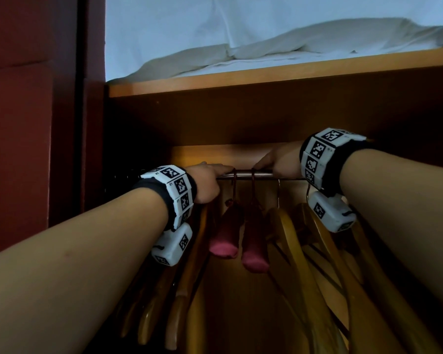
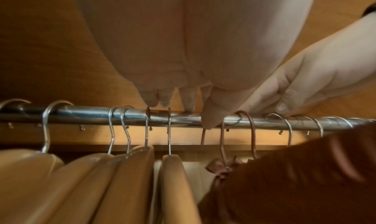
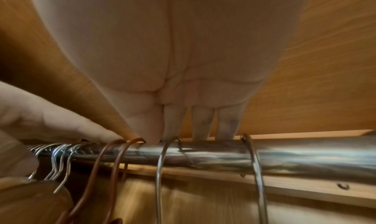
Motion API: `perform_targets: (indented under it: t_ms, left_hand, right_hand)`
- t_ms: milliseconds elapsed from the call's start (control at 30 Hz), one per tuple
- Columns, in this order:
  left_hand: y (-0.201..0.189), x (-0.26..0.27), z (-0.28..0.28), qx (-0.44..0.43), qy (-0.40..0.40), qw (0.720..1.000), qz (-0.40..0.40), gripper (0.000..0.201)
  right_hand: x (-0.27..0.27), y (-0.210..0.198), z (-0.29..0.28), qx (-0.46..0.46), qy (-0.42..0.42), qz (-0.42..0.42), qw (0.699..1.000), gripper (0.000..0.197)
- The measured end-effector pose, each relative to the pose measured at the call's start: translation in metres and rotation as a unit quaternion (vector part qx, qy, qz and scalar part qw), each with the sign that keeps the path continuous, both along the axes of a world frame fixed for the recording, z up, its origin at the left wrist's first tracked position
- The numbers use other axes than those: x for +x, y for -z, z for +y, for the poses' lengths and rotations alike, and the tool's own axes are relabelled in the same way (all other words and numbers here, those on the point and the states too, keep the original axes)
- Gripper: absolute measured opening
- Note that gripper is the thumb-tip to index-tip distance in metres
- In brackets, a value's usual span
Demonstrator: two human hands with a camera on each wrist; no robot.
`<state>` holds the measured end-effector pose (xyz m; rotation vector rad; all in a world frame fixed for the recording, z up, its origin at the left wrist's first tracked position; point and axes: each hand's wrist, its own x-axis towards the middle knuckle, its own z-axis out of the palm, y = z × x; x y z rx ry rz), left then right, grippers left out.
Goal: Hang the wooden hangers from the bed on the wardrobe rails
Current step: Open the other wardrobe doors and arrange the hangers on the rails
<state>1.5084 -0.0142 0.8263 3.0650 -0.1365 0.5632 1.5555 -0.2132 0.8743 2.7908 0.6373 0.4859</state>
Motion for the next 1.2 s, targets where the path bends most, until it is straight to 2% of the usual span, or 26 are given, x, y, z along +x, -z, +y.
perform_targets:
  t_ms: [200,300,400,533,667,767,900,1067,1200]
  left_hand:
    - [-0.005,-0.009,0.007,-0.022,-0.061,0.998,-0.023,0.073]
    - [-0.004,-0.012,0.012,0.009,-0.083,0.996,-0.035,0.064]
    - [-0.003,-0.016,0.014,0.031,-0.091,0.995,-0.029,0.060]
    - [0.000,-0.016,0.020,0.025,-0.077,0.996,-0.042,0.062]
    - [0.001,-0.007,0.018,0.032,-0.031,0.999,-0.001,0.082]
    - [-0.002,0.004,0.006,0.086,-0.021,0.996,0.031,0.090]
    - [-0.001,0.006,-0.001,0.101,-0.004,0.994,0.037,0.088]
    - [0.001,0.007,0.008,0.068,0.016,0.998,0.002,0.084]
    - [0.003,0.005,0.012,0.046,0.035,0.998,-0.025,0.077]
  right_hand:
    - [0.006,-0.003,-0.008,0.076,-0.012,0.021,0.997,0.064]
    - [0.011,0.000,-0.006,0.101,-0.036,0.018,0.994,0.055]
    - [0.011,0.002,-0.002,0.079,-0.036,0.000,0.996,0.054]
    - [0.008,-0.001,0.001,0.059,-0.005,0.035,0.998,0.067]
    - [0.007,-0.011,-0.007,0.133,-0.033,0.017,0.990,0.049]
    - [-0.006,-0.018,-0.015,0.173,-0.023,0.031,0.984,0.056]
    - [-0.015,-0.014,-0.015,0.174,-0.027,0.057,0.983,0.057]
    - [-0.002,-0.009,-0.013,0.168,-0.036,0.057,0.984,0.039]
    - [-0.004,-0.012,-0.018,0.174,-0.015,0.052,0.983,0.050]
